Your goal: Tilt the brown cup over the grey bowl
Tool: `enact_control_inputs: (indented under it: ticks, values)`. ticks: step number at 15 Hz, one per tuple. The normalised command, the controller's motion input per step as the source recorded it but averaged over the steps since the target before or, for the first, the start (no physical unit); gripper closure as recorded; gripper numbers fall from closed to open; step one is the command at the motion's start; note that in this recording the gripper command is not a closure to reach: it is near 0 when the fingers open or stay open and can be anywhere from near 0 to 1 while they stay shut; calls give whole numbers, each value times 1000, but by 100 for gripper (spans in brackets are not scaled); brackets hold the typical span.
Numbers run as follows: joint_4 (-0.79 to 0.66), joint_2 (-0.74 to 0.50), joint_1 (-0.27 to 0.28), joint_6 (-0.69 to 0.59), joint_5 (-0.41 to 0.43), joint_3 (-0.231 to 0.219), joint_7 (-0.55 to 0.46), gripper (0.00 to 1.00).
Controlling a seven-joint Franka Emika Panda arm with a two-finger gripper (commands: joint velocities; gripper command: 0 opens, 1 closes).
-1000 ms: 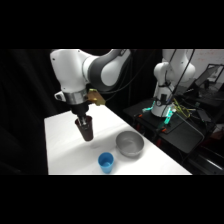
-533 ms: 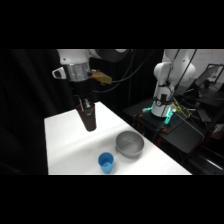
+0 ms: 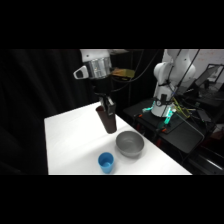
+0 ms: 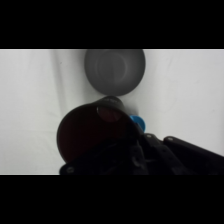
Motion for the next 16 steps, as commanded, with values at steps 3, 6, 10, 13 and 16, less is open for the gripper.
enact_control_inputs:
  ticks: [3, 6, 10, 13, 16]
  values:
    - [-366, -488, 6, -97, 726, 13, -447, 13]
    - [-255, -251, -21, -68, 788, -94, -646, 13]
    - [-190, -80, -93, -155, 748, -161, -760, 13]
    - [-88, 67, -195, -358, 660, -188, -745, 13]
    - [36, 134, -194, -493, 550, -131, -622, 13]
